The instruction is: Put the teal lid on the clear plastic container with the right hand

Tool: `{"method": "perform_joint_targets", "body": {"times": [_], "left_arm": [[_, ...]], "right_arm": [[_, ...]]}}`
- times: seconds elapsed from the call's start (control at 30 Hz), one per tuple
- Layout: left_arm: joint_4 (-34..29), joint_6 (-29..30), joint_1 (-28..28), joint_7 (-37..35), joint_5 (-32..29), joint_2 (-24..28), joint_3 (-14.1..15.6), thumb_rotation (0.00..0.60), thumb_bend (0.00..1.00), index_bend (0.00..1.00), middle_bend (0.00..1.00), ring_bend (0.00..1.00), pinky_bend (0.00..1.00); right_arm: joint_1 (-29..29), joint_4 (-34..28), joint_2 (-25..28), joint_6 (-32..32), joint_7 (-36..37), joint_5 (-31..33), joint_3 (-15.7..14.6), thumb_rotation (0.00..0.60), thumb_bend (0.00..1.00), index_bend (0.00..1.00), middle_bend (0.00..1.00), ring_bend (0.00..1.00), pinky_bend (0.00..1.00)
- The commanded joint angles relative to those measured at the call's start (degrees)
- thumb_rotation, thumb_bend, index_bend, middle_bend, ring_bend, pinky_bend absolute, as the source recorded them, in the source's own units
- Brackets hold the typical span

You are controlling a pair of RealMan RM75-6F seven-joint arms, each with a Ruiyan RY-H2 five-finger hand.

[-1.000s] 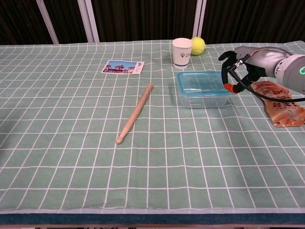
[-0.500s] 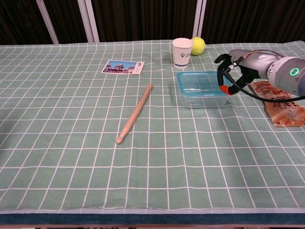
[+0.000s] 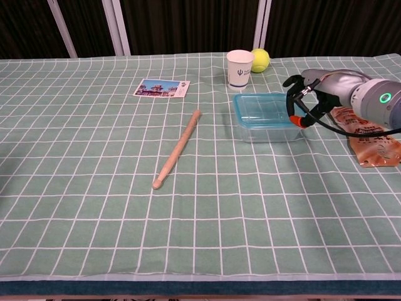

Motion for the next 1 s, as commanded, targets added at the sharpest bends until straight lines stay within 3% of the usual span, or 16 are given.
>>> {"method": "perform_joint_targets", "body": {"times": [0.03, 1.0], "left_arm": [[0.02, -0.05, -0.02, 0.04, -0.06, -0.01, -0.01, 0.600, 0.57, 0.11, 0.00, 0.00, 0.00], [-0.07, -0.11, -0.01, 0.54, -0.37, -0.15, 0.05, 0.600, 0.57, 0.11, 0.00, 0.00, 0.00]], "right_arm": [[-0.07, 0.37, -0.14, -0.13, 0.04, -0.36, -0.26, 0.600, 0.47, 0.68, 0.09, 0.00, 0.00], [0.68, 3.25, 0.29, -1.67, 0.85, 0.96, 1.61, 0.600, 0.47, 0.69, 0.09, 0.00, 0.00]]}}
